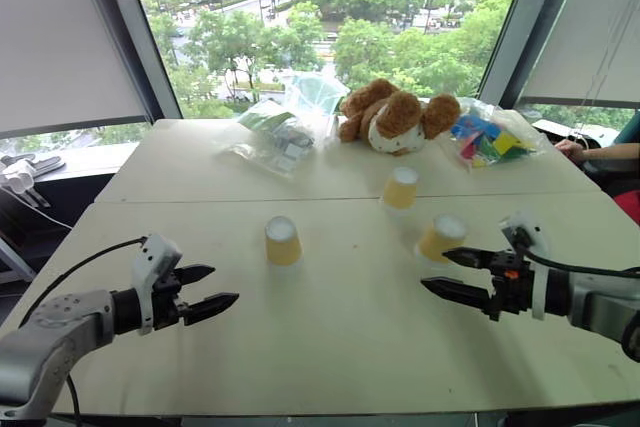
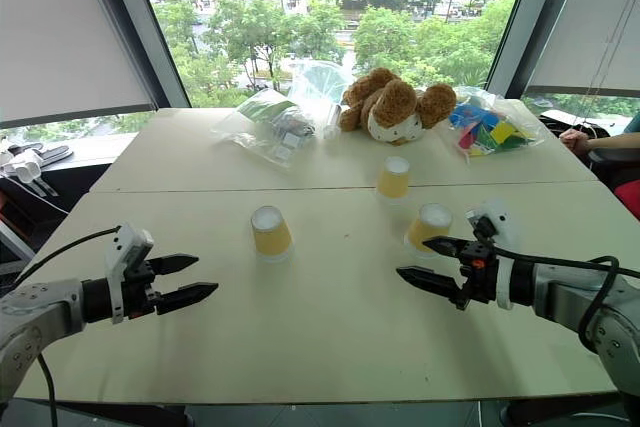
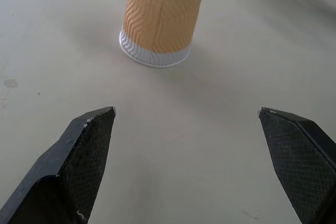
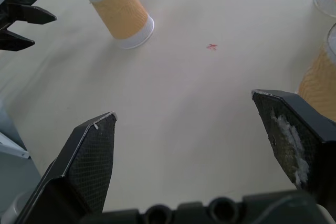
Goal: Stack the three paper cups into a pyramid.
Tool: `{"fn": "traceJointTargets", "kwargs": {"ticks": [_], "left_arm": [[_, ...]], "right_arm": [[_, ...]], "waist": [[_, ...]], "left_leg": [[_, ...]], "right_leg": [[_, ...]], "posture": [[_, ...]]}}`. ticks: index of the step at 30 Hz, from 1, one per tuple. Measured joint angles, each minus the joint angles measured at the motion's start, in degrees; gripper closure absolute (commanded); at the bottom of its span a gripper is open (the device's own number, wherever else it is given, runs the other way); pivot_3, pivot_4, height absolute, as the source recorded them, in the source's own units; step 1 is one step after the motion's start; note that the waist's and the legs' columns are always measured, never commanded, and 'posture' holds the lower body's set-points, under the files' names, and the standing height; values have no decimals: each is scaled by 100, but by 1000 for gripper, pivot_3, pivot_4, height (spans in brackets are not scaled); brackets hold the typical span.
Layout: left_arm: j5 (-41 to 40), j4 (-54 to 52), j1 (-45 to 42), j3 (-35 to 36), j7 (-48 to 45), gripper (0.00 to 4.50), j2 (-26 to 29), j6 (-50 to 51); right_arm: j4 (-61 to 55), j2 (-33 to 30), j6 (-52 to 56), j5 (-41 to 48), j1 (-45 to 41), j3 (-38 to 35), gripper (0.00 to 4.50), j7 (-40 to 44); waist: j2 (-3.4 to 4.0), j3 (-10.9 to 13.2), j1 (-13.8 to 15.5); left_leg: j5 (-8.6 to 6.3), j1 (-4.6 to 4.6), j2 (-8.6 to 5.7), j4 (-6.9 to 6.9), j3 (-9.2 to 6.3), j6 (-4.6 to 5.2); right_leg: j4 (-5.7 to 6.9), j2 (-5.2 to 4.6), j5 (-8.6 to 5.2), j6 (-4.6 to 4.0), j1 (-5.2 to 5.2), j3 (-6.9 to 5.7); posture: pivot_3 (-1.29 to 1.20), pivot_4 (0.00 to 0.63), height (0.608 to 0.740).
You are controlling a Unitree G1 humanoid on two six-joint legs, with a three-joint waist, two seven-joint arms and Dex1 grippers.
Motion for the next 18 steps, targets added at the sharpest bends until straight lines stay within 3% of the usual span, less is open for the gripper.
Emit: {"fn": "traceJointTargets", "kwargs": {"ticks": [18], "left_arm": [[92, 367, -390, -51, -62, 0, -59, -253]], "right_arm": [[205, 94, -321, -318, -232, 89, 21, -69]], "waist": [[0, 0, 1]], "left_leg": [[0, 0, -1, 2, 0, 0]], "right_leg": [[3, 1, 0, 0, 0, 0]], "posture": [[0, 150, 740]]}}
